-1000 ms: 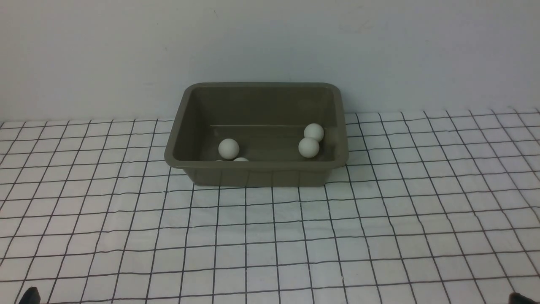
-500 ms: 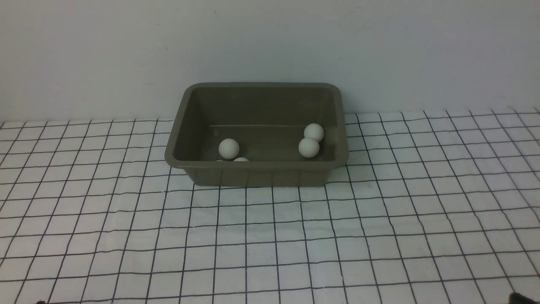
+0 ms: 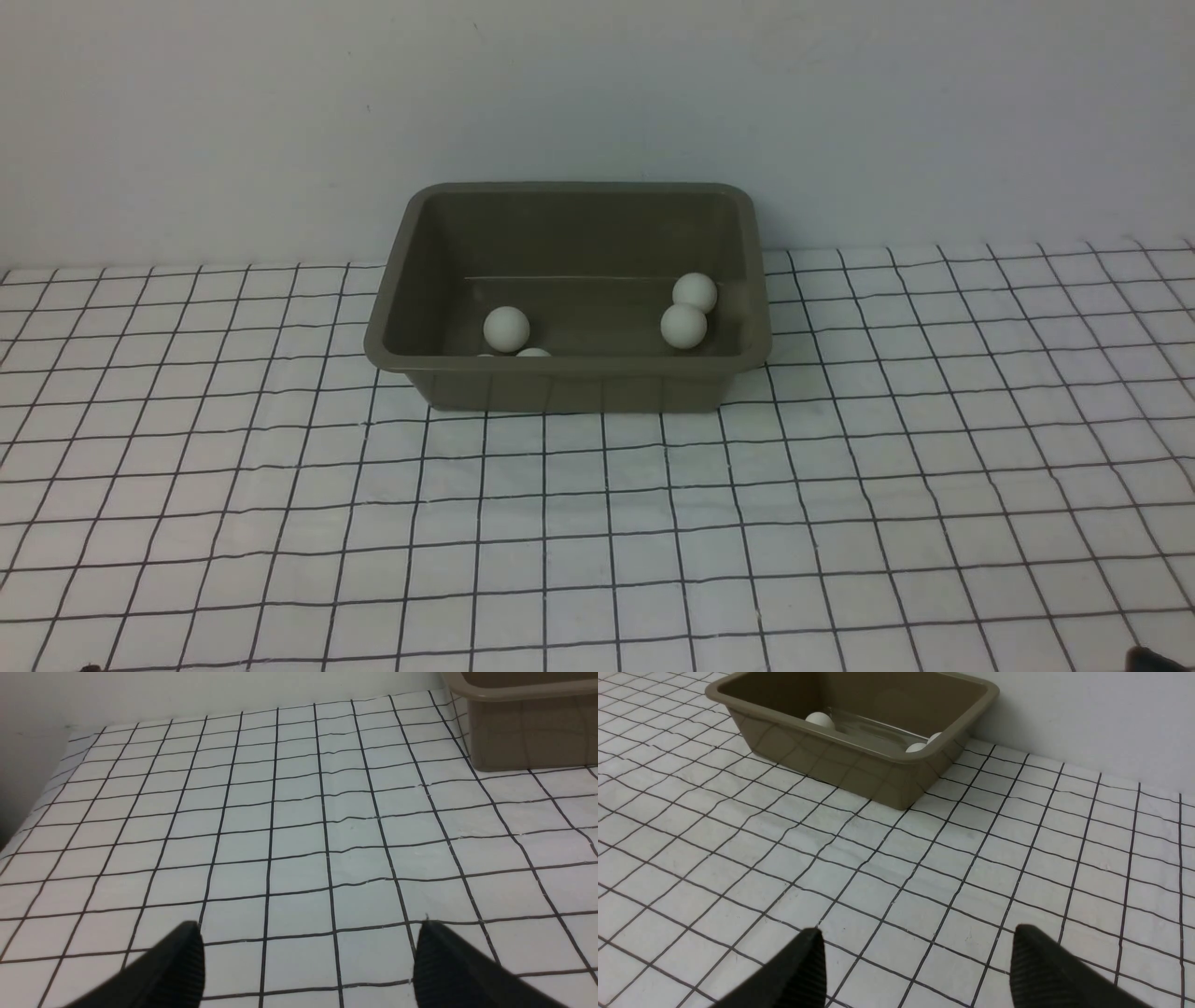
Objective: Put the table tennis balls into the box on the white checkered tablecloth.
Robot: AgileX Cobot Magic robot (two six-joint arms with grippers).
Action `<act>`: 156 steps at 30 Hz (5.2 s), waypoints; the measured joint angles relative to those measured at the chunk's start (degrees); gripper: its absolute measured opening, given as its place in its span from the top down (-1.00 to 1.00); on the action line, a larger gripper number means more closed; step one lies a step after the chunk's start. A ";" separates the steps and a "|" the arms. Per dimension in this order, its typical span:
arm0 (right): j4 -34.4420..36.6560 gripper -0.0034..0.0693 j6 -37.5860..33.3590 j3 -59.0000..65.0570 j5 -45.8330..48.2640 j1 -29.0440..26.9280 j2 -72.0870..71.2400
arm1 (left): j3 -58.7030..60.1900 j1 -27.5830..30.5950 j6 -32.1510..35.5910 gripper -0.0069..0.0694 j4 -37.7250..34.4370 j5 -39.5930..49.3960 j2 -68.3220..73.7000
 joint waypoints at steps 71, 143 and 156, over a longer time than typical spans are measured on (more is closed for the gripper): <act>9.21 -0.42 -12.18 16.09 -10.09 -33.46 -11.47 | 0.00 0.00 0.00 -0.60 0.00 0.00 0.00; 9.44 -0.42 -12.23 16.22 -10.98 -33.46 -11.51 | 0.00 0.00 0.00 -0.60 0.00 0.00 0.00; 9.44 -0.42 -12.23 16.22 -10.98 -33.46 -11.51 | 0.00 0.00 0.00 -0.60 0.00 0.00 0.00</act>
